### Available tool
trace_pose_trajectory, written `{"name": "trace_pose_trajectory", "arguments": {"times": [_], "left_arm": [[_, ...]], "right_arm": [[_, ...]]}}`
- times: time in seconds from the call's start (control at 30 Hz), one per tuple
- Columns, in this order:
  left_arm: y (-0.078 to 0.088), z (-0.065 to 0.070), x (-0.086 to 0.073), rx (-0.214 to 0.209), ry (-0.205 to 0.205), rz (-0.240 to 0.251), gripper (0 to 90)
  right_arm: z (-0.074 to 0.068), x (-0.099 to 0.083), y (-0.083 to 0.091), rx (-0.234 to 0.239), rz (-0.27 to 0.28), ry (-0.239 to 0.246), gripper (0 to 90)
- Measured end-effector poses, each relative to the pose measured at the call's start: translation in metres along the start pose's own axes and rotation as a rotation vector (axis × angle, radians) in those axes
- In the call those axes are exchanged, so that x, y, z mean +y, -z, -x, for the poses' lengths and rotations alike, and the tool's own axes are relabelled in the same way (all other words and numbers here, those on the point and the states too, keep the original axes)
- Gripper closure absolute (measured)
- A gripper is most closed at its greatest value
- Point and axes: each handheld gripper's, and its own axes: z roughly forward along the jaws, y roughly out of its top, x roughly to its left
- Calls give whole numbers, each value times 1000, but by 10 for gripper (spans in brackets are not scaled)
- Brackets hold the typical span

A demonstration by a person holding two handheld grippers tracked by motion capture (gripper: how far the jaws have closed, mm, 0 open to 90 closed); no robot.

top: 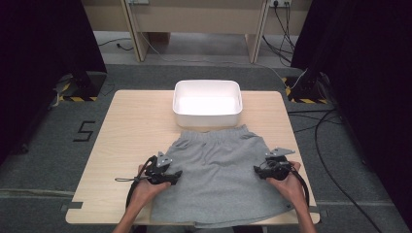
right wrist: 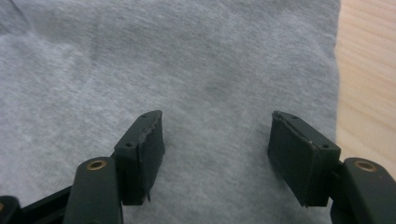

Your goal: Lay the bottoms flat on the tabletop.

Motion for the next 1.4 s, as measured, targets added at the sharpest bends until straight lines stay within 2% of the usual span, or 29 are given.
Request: {"name": "trace_pose_trajectory", "arguments": {"times": [0.23,0.4,0.57,0.73,0.87,1.13,1.33,1.4], "left_arm": [[3,-3,-1,-2,-13,-16,388],[4,-5,-2,-7,-18,-17,387],[5,-4,-2,-18,-25,-19,377],[7,-2,-2,-24,-34,-16,339],[9,-1,-1,-22,-32,-10,329],[14,-3,1,-25,-16,2,327],[8,-2,-1,-36,-18,-19,329],[5,-2,-2,-42,-14,-20,329]], "right_arm": [[-11,-10,11,11,-21,2,353],[-11,-10,11,10,-16,1,352],[-13,-8,12,10,-39,-9,355],[-13,-2,16,26,19,-16,360],[-15,3,18,42,39,-17,359],[-18,1,11,50,7,-19,356],[-19,-1,7,47,-25,-19,345],[-19,-3,6,47,-18,-17,345]]}}
